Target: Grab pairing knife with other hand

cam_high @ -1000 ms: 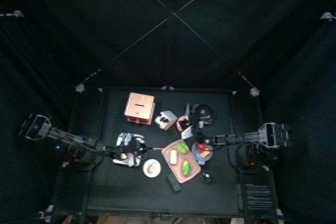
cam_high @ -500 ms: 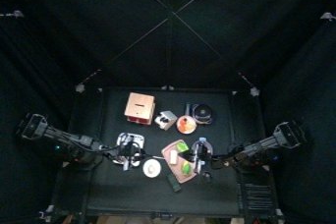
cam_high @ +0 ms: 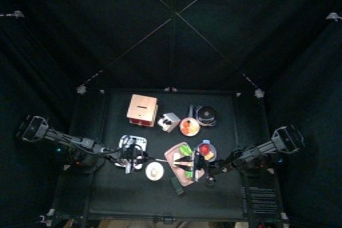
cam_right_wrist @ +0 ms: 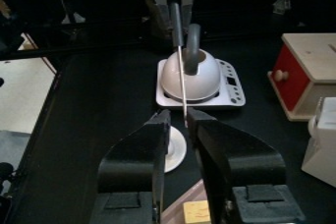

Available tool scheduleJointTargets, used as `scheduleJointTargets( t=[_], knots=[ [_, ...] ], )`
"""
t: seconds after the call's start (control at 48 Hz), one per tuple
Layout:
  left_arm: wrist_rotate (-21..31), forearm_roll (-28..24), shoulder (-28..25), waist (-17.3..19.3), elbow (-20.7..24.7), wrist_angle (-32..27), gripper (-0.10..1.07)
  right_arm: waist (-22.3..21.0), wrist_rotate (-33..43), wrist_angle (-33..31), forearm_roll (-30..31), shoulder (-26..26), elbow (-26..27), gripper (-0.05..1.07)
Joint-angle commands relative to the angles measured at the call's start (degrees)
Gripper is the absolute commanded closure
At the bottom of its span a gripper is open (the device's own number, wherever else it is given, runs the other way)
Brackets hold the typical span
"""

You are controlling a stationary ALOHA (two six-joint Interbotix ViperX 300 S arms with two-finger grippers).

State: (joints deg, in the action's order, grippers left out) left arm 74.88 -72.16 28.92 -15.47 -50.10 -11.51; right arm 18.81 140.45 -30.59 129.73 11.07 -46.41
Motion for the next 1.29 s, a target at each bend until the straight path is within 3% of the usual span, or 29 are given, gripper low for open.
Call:
scheduleJointTargets(
  t=[0.0, 0.188, 0.875, 1.021, 1.271],
  knots=[
    [0.09, -0.18, 0.09, -0.09, 1.23, 0.26, 0.46, -0.79, -0.09, -0.09, 0.35, 0.26, 1.76, 0.29],
    [0.09, -0.18, -0.09, 0.0, 1.49, 0.26, 0.46, -2.29, -0.09, 0.09, 0.35, -1.41, 3.16, 0.23],
    [0.09, -0.35, -0.18, 0.0, 1.93, 0.35, 0.46, -8.96, -0.09, 12.74, 0.35, -8.35, 10.28, 0.25],
    [0.09, -0.26, -0.18, -0.09, 1.67, 0.35, 0.46, -9.32, -0.09, 13.1, 0.35, -8.44, 10.37, 0.3],
    [0.09, -0.18, -0.18, -0.09, 1.58, 0.18, 0.46, -9.32, 0.0, 13.89, 0.09, -8.35, 10.28, 0.48]
  ],
)
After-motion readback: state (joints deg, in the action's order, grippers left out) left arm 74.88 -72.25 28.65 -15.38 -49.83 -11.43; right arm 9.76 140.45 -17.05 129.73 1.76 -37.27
